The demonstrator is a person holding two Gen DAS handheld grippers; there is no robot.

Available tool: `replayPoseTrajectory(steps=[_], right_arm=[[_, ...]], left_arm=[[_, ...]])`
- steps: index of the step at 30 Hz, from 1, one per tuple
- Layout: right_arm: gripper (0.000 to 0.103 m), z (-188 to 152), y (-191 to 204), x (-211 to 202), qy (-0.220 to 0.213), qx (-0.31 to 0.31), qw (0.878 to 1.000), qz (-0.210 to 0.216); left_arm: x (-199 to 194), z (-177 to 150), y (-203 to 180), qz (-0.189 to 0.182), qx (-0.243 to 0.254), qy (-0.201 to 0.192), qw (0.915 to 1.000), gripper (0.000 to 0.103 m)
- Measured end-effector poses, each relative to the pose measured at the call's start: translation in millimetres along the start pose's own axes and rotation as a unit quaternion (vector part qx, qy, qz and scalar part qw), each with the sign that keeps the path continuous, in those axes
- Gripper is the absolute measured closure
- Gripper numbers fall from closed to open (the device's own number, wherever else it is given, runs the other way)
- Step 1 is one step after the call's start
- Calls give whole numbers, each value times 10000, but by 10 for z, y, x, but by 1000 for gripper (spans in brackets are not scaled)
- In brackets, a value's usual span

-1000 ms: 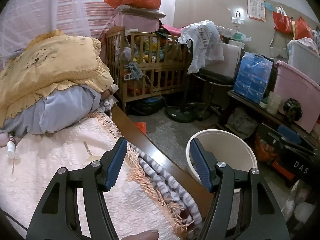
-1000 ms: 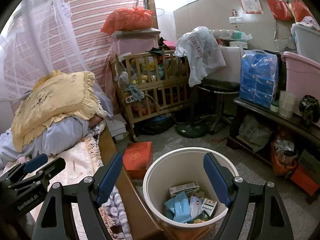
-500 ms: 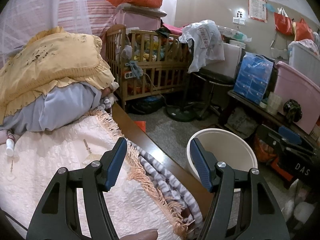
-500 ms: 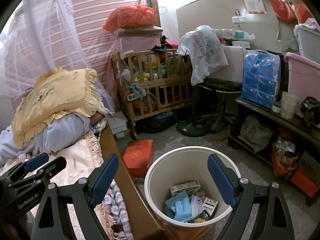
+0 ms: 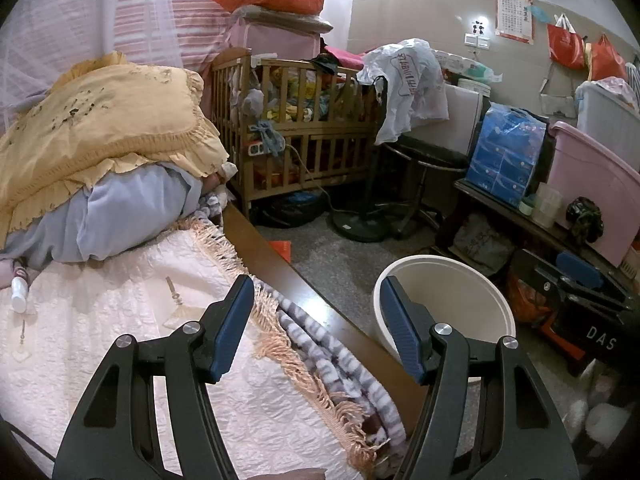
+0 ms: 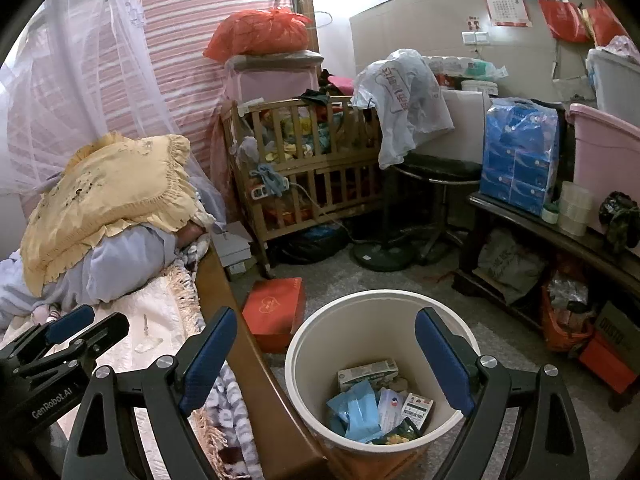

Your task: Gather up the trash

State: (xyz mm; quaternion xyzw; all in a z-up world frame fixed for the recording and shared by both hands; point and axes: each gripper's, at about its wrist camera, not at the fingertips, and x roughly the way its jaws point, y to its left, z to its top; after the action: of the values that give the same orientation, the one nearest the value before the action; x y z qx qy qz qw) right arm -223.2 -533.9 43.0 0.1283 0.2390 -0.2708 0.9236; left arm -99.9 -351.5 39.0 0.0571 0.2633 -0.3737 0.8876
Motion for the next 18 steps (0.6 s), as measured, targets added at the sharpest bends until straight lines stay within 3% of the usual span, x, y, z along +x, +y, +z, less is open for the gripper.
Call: replayPoseTrajectory(steps=[18], right_arm=[[14, -36, -2, 6, 44, -2, 10000, -6]], left_arm=[[2, 3, -4, 0, -3, 15, 10000, 39]])
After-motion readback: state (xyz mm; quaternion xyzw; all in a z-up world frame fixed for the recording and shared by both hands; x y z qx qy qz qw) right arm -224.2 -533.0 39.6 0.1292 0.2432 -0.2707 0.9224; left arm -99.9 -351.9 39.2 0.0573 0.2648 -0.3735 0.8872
